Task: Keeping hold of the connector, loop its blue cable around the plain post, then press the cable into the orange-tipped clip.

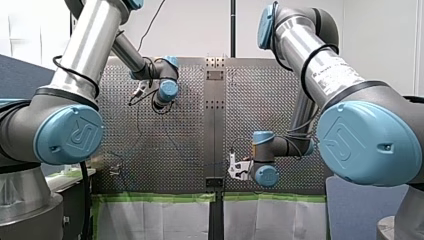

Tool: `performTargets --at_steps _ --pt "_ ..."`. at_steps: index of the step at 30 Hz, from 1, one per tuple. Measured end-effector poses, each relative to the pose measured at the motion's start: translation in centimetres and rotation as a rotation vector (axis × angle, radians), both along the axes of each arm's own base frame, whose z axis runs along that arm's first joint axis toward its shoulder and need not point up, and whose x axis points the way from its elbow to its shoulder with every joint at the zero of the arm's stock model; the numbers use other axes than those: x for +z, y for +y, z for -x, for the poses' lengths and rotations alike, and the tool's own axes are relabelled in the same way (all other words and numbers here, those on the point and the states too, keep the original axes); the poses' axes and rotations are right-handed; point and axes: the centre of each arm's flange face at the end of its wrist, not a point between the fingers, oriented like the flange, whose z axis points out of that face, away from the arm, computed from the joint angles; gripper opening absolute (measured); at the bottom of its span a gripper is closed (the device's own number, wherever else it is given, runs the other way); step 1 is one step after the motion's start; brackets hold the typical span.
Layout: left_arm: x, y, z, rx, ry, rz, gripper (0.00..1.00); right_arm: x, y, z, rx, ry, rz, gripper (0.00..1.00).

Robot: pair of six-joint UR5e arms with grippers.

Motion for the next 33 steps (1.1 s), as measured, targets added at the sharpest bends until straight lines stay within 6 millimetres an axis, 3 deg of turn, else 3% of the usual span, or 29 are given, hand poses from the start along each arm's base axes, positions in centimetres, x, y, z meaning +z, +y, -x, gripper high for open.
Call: performTargets --at_steps 5,15,26,33 --pt "-1.0 -0.2 0.0 0.003 0.022 -0.007 1.00 0.0 0.0 0.0 0.000 0.000 -0.001 0.00" --pt "-5.9 -0.9 0.1 0.002 0.083 -0.029 1.00 0.0 0.0 0.0 -0.001 0.001 -0.001 0.00" --pt "-8.4 -2.5 0.9 -0.031 0.113 0.005 1.00 0.0 0.1 0.0 0.001 0.001 -0.002 0.00" --pt "-12.0 -3.3 1.1 -0.037 0.155 0.002 1.00 0.0 0.1 0.0 0.001 -0.001 -0.003 0.00"
